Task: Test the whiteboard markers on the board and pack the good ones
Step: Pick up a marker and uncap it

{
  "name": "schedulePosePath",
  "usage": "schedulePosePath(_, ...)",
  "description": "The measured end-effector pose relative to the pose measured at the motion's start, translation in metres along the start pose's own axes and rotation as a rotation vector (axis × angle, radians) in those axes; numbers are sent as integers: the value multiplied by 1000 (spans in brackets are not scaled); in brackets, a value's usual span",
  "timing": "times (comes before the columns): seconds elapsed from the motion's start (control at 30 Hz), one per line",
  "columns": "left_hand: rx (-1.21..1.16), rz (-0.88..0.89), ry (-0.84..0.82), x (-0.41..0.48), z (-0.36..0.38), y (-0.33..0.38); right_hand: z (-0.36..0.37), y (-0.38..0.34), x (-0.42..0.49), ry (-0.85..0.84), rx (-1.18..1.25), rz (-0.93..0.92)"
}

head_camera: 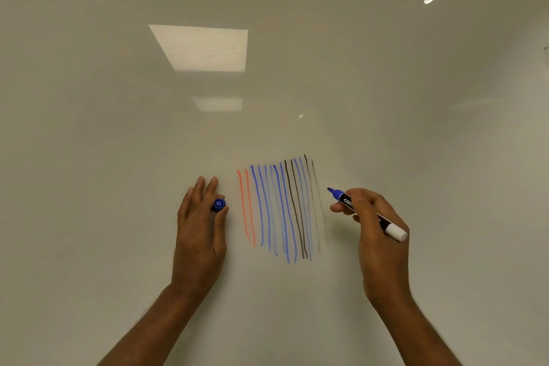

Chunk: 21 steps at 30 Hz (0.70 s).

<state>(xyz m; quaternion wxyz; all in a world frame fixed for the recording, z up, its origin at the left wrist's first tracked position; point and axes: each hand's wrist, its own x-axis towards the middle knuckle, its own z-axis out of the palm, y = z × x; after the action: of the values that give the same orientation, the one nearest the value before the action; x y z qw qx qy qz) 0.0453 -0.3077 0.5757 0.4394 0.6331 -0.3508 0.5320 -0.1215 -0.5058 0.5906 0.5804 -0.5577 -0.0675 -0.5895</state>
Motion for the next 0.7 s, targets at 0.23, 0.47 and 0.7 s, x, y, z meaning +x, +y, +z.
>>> schedulePosePath(0.23, 69, 107, 51, 1, 7, -5, 17, 16, 37, -35, -175, -236)
schedulePosePath(0.47, 94, 107, 46, 1, 9, -8, 21, 28, 54, -61, -208, -278)
schedulePosePath(0.7, 104, 127, 64, 1, 10, -8, -12, 64, 8, -49, -256, -288)
